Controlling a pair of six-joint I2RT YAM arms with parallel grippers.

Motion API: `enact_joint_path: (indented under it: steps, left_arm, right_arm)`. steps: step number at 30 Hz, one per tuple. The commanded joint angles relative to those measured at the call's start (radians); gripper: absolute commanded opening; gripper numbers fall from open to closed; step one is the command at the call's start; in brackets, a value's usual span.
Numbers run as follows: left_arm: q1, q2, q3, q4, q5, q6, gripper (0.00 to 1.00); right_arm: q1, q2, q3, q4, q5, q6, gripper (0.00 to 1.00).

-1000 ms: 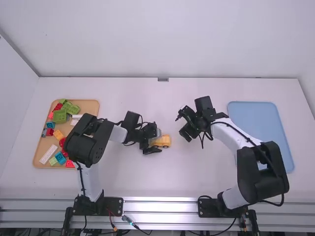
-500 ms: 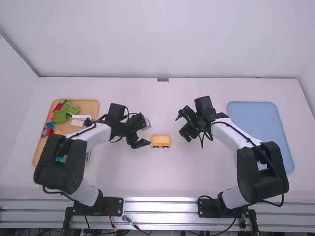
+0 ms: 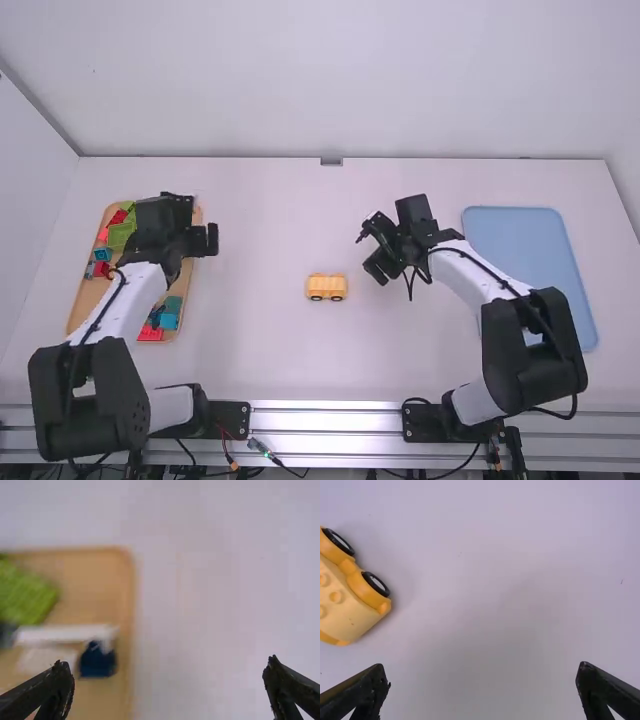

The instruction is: Assemble lego blocks to make yellow taxi

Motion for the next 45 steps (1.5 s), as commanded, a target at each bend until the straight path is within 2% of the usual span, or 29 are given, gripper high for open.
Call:
enact_joint_path:
  steps: [1,4,8,13,19,23,30,32,33,35,38,42,45]
  left_arm:
    - [0.047,0.0,-0.005,-0.015,-0.202,-0.222,0.99]
    - [0.108,0.02,0.027,-0.071,-0.18,-0.314,0.99]
    - [0.241,0.081,0.159,-0.253,-0.055,-0.317,0.99]
    - [0.351,0.246,0.372,-0.453,-0.051,-0.369,0.99]
    - [0.429,0.529,0.647,-0.657,-0.043,-0.367,0.99]
    - [0.447,0.639,0.733,-0.729,-0.063,-0.357,0.99]
    - [0.448,0.712,0.727,-0.704,-0.096,-0.361,0.98]
    - [0.448,0.712,0.7,-0.663,-0.096,-0.36,0.95]
    - [0.448,0.712,0.688,-0.644,-0.097,-0.361,0.9]
    - [0.452,0.712,0.671,-0.623,-0.097,-0.36,0.86]
    - [0.457,0.712,0.637,-0.58,-0.096,-0.362,0.75]
    - [0.466,0.712,0.591,-0.528,-0.097,-0.361,0.75]
    - [0.472,0.712,0.572,-0.493,-0.097,-0.36,0.68]
  right_arm:
    - [0.006,-0.01,0.009,0.005,0.002,-0.002,0.99]
    - [0.006,-0.01,0.009,0.01,0.002,-0.002,0.99]
    - [0.005,-0.01,0.009,0.009,0.002,-0.002,0.99]
    - [0.005,-0.01,0.009,0.011,0.002,-0.002,0.99]
    - [0.005,-0.01,0.009,0.011,0.003,-0.003,0.99]
    - [0.005,-0.01,0.009,0.011,0.026,-0.002,0.99]
    - [0.005,-0.01,0.009,0.011,0.032,-0.002,0.99]
    - [0.005,-0.01,0.009,0.011,0.032,-0.002,0.99]
    - [0.005,-0.01,0.009,0.011,0.032,-0.002,0.99]
    - [0.005,-0.01,0.009,0.011,0.032,-0.002,0.99]
    - [0.005,-0.01,0.009,0.011,0.032,-0.002,0.99]
    - [0.005,-0.01,0.009,0.011,0.032,-0.002,0.99]
    - [0.005,-0.01,0.009,0.011,0.032,-0.002,0.99]
